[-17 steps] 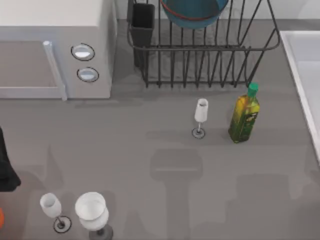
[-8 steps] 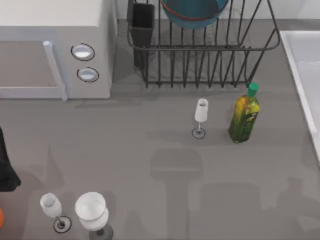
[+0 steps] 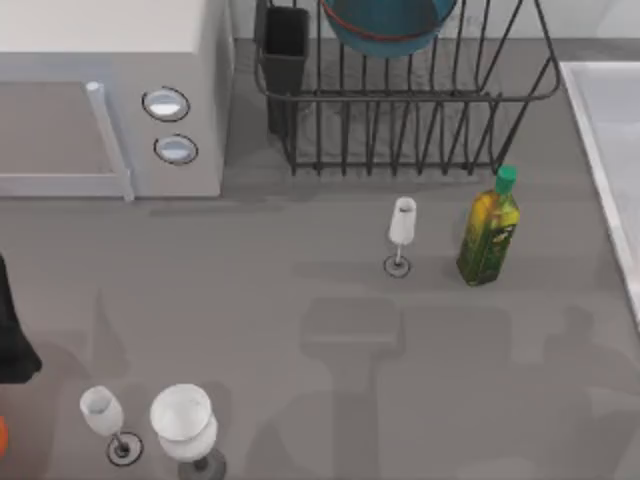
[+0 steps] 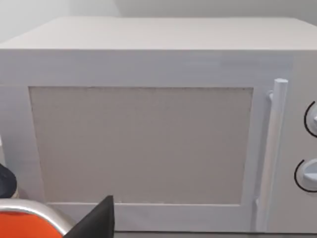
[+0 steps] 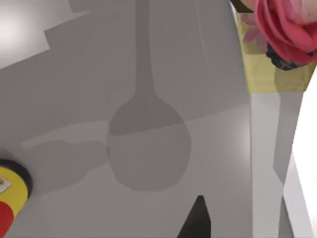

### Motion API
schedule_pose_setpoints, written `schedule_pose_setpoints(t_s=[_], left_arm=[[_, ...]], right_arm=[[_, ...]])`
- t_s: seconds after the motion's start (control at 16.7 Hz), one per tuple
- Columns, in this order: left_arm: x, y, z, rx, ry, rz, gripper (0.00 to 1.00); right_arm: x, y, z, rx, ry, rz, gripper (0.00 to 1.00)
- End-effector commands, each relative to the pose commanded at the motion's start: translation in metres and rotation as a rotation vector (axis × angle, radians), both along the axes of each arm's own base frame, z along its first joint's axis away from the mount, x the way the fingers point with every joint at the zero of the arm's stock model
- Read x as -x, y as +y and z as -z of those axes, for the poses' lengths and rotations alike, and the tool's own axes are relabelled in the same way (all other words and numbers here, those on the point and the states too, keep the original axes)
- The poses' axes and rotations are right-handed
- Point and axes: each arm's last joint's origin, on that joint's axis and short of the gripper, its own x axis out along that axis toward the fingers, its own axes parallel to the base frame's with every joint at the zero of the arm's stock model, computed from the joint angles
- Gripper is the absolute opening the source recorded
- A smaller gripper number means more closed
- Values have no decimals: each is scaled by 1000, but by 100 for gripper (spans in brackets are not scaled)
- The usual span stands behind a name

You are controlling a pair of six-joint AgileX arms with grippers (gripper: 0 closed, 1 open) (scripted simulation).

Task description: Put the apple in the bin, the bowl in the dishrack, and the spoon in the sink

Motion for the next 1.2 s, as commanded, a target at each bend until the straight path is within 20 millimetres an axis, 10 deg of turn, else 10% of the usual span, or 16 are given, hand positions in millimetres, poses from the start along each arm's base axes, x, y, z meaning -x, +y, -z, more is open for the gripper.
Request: schedule_pose_setpoints(t_s=[0.66, 1.2], left_arm=[[0, 0, 0, 0, 0, 0, 100], [0, 0, 0, 0, 0, 0, 100]], right_arm=[[-183, -24, -12, 13, -73, -6, 0], [-220, -28, 23, 11, -63, 16, 0]])
